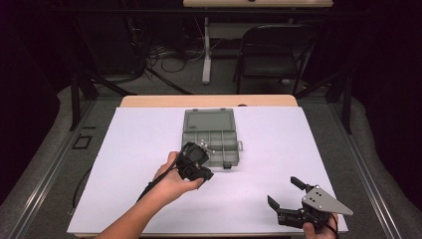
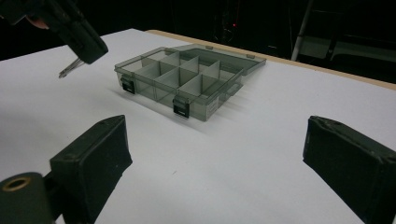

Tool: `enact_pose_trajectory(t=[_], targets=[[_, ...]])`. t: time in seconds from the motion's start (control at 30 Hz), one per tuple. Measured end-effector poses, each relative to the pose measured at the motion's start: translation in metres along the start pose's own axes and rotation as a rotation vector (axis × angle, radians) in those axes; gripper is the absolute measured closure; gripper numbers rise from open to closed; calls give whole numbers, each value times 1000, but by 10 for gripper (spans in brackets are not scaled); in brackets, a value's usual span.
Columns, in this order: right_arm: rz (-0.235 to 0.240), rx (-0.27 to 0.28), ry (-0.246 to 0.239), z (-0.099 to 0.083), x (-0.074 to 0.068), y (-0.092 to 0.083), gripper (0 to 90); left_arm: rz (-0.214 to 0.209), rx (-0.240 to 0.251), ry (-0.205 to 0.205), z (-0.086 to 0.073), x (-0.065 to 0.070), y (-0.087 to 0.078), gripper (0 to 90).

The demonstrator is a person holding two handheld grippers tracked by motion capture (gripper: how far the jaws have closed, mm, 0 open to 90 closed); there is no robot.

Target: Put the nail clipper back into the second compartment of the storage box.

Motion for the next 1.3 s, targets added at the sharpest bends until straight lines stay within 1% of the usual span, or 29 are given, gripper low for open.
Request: enact_pose_trajectory(t=[0.1, 0.17, 0.27, 0.33, 0.37, 0.5, 0.63, 0.7, 0.8, 0.83, 0.97, 1.07, 1.2, 1.3], targets=[[0, -3, 0, 0, 0, 0, 68, 12, 17, -21, 2, -9, -6, 799], [-1, 3, 0, 0, 0, 0, 68, 28, 22, -26, 4, -15, -11, 799], [2, 0, 2, 0, 0, 0, 68, 42, 34, -40, 7, -24, -19, 799], [1, -1, 2, 0, 0, 1, 68, 47, 52, -53, 10, -31, -24, 799], [1, -1, 2, 0, 0, 1, 68, 47, 52, -53, 10, -31, -24, 799], [1, 1, 3, 0, 0, 1, 68, 53, 68, -68, 14, -39, -31, 799], [1, 7, 5, 0, 0, 2, 68, 61, 83, -73, 20, -46, -36, 799], [2, 7, 5, 0, 0, 2, 68, 57, 95, -79, 23, -49, -39, 799], [3, 6, 6, 0, 0, 2, 68, 73, 117, -86, 29, -53, -43, 799], [2, 7, 6, 0, 0, 2, 68, 77, 120, -79, 31, -55, -45, 799], [6, -5, 7, -1, 0, 2, 68, 83, 138, -82, 38, -60, -49, 799], [5, -2, 6, -1, 0, 2, 68, 91, 150, -92, 42, -65, -51, 799], [3, 5, 5, -1, 0, 2, 68, 88, 168, -104, 48, -72, -54, 799], [3, 3, 3, -1, 1, 1, 68, 104, 178, -111, 52, -78, -55, 799]])
Point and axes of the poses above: each handheld gripper's, and its own axes: y roughly forward along the jaws, z roughly out of its top, x roughly to its right, the point moved 3 cm from there along y, roughly forward along the jaws, and after that the axes turned 10 degrees about -x, right-handed, at the moved point
